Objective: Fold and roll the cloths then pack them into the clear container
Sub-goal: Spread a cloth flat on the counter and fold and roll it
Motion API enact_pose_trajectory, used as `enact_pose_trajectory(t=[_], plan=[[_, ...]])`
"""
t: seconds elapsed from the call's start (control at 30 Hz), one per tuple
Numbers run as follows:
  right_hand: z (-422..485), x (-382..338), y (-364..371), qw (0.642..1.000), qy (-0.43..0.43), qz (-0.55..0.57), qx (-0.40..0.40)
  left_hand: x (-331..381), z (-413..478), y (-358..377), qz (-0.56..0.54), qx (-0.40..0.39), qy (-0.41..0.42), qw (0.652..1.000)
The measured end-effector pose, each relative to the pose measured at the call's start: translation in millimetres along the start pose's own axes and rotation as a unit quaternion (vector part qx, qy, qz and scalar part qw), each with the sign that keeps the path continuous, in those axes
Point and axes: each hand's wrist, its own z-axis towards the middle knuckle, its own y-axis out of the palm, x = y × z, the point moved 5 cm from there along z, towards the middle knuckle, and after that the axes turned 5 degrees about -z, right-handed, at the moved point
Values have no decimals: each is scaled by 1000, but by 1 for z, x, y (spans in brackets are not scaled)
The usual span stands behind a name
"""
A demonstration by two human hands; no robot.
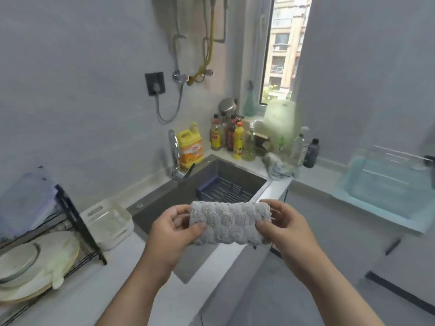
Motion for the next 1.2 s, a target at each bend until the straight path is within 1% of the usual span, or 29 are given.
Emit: enact_pose_trajectory(t=[0.1,0.2,0.4,0.53,0.67,0.8,0.87,0.93,1.0,1.07,1.2], plan=[[2,-16,-85,998,-19,-2,67,2,20,91,4,-59,15,998],[-6,-31,-161,992,-33,-6,120,2,33,174,-15,-122,8,992],[-25,-50,-276,975,-49,-21,215,-6,54,306,-8,-230,1,973],[-24,-53,-328,963,-52,-36,262,-14,72,371,-10,-283,-3,959],[-3,-52,-368,951,-52,-58,298,-29,104,426,-26,-332,-15,943],[45,-49,-396,942,-45,-84,321,-38,153,467,-43,-379,-16,924],[78,-51,-408,939,-44,-87,330,-39,184,487,-34,-420,-10,907],[111,-51,-421,935,-39,-92,341,-41,217,507,-41,-455,-24,889],[142,-50,-435,927,-31,-107,357,-46,254,525,-47,-451,-40,890],[168,-49,-447,920,-24,-123,370,-54,288,543,-48,-424,-54,903],[205,-45,-472,923,-8,-127,364,-77,334,583,-85,-375,-103,917]])
